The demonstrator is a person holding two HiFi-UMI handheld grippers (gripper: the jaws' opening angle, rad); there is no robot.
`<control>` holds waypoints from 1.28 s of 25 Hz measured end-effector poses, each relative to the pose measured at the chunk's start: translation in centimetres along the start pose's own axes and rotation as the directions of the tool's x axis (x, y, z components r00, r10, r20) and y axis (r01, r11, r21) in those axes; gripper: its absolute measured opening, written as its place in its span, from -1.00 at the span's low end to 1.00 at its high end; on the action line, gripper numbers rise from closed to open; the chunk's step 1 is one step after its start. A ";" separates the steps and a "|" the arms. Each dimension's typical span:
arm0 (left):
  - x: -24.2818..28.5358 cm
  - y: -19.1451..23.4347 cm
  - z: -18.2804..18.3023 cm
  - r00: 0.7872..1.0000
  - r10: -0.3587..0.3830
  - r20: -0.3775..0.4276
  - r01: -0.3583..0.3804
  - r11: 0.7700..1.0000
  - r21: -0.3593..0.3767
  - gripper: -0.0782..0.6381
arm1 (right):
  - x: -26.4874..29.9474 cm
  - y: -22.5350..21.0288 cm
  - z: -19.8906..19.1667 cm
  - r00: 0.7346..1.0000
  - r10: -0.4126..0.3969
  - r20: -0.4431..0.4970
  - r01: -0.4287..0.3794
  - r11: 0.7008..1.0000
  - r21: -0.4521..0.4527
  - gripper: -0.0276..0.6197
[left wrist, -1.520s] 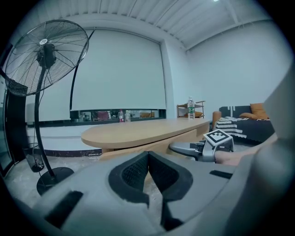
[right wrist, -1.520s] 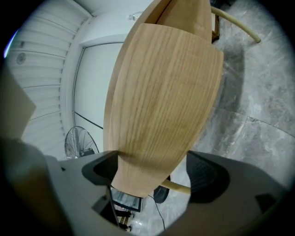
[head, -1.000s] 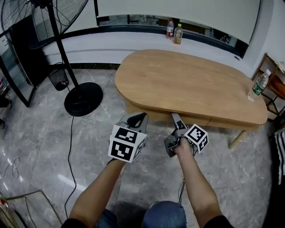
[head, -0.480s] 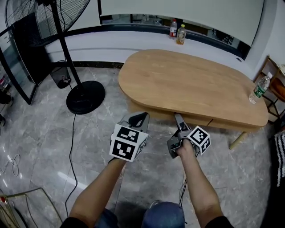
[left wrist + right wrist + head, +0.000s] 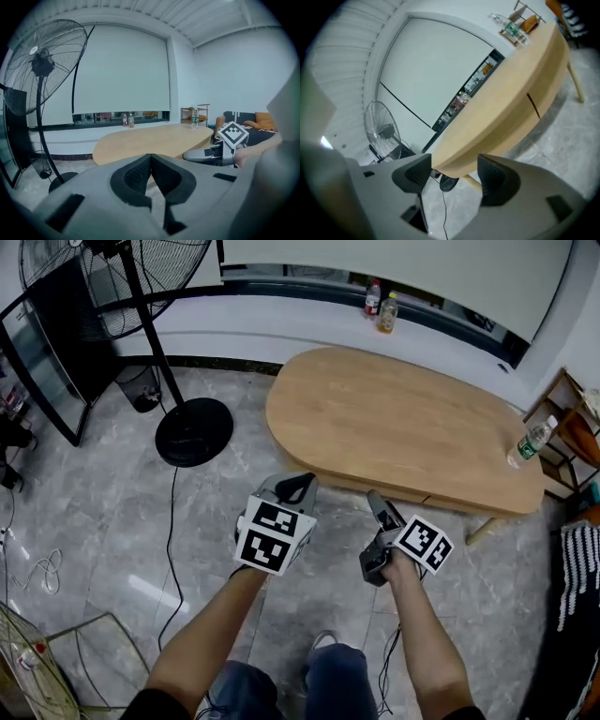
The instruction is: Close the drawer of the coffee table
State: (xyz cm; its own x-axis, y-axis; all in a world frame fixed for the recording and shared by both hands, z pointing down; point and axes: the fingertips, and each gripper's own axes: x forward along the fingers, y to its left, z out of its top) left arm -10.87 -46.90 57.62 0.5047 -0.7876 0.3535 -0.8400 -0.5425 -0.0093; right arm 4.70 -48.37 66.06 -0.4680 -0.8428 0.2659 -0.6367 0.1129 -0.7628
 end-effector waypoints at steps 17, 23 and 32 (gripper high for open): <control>-12.3 1.5 29.6 0.998 0.057 0.007 -0.057 0.998 0.011 -0.76 | -8.2 32.4 18.2 0.989 0.098 -0.115 -0.144 0.837 -0.528 -0.41; -14.6 1.2 37.1 0.995 0.095 0.044 -0.095 0.995 0.002 -0.76 | -11.0 38.8 24.1 0.987 0.120 -0.104 -0.159 0.760 -0.630 -0.60; -18.4 1.1 41.3 0.989 0.128 0.069 -0.128 0.992 -0.005 -0.76 | -14.0 45.0 28.0 0.987 0.140 -0.076 -0.153 0.703 -0.695 -0.86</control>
State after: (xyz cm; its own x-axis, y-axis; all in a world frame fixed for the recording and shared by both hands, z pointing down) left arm -12.83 -45.07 12.45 0.4057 -0.8687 0.2841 -0.8987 -0.4358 -0.0493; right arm -0.23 -46.28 11.50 -0.5974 -0.7764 0.2008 -0.8018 0.5738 -0.1670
